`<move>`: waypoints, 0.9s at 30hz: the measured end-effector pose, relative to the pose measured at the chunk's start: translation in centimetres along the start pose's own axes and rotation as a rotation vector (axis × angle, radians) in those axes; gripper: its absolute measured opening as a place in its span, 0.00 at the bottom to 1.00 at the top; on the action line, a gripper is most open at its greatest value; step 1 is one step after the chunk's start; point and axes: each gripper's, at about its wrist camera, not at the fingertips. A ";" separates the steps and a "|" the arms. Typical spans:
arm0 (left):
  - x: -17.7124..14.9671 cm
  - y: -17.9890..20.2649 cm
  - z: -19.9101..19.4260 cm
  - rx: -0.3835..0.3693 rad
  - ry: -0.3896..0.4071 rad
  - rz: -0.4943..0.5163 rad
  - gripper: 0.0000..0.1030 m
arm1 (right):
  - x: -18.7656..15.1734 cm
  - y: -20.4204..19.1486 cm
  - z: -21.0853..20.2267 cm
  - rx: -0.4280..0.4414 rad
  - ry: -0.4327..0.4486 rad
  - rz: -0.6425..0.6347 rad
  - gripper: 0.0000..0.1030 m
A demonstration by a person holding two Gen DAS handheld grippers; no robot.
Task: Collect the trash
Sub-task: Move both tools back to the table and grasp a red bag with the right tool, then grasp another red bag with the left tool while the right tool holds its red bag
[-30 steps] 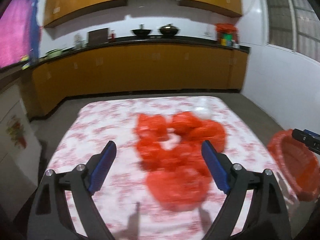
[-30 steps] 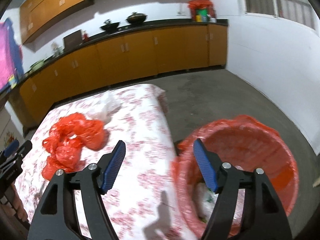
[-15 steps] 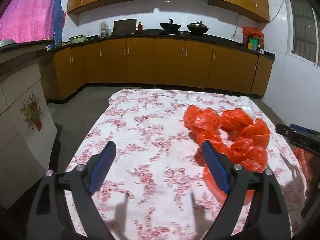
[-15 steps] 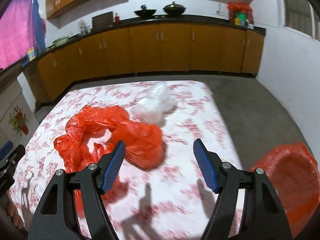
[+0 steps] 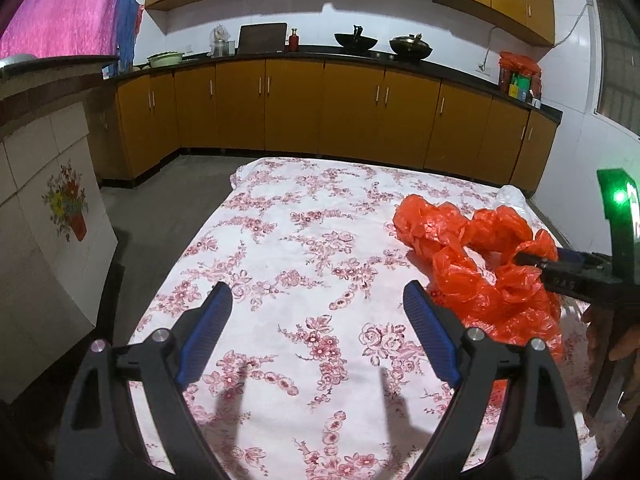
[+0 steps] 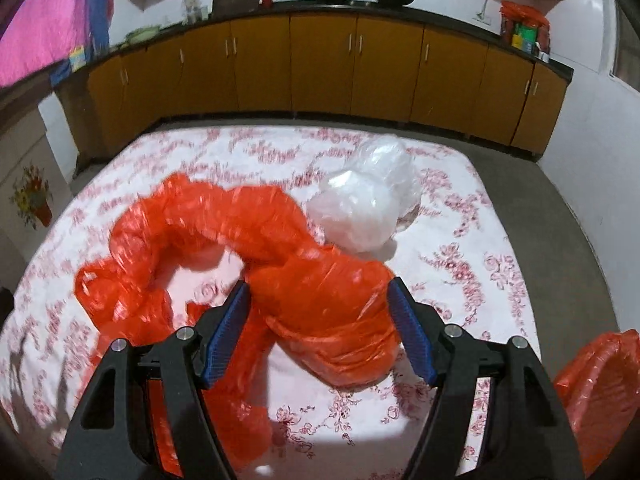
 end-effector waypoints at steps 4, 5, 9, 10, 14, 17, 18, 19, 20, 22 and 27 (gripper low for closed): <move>-0.2 0.4 0.1 -0.009 -0.008 0.002 0.83 | -0.4 0.5 0.5 -0.002 -0.024 0.022 0.55; -0.2 0.5 0.1 -0.012 -0.008 0.003 0.83 | -0.4 0.7 0.4 -0.002 -0.023 0.031 0.53; -0.2 1.1 0.0 -0.025 -0.008 0.010 0.83 | -0.8 1.2 -0.2 0.003 -0.018 0.049 0.33; -0.3 1.2 -0.1 -0.028 -0.008 0.011 0.83 | -0.9 1.3 -0.4 0.007 -0.015 0.056 0.32; -0.2 1.9 -0.3 -0.045 -0.011 0.014 0.83 | -1.7 1.8 -1.5 0.025 -0.003 0.075 0.26; -0.3 2.5 -0.5 -0.061 -0.014 0.017 0.83 | -2.3 2.2 -2.7 0.044 0.012 0.084 0.25; -0.3 2.7 -0.6 -0.066 -0.014 0.022 0.83 | -2.5 2.3 -3.0 0.050 0.017 0.085 0.25; -0.3 3.0 -0.7 -0.071 -0.015 0.027 0.83 | -2.7 2.4 -3.5 0.053 0.024 0.086 0.25; -0.3 3.2 -0.7 -0.078 -0.016 0.029 0.83 | -3.0 2.6 -4.1 0.054 0.032 0.090 0.25; -0.3 3.8 -0.8 -0.097 -0.022 0.033 0.83 | -3.5 3.1 -4.9 0.054 0.043 0.105 0.24; -0.4 6.0 -1.1 -0.153 -0.032 0.052 0.83 | -5.0 5.2 -7.5 0.033 0.081 0.170 0.24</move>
Point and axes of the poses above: each gripper's, at about its wrist camera, not at the fingertips, and z roughly the way its jaws point, y to its right, x to its top, and after that the axes turned 6 degrees about -z, right-handed
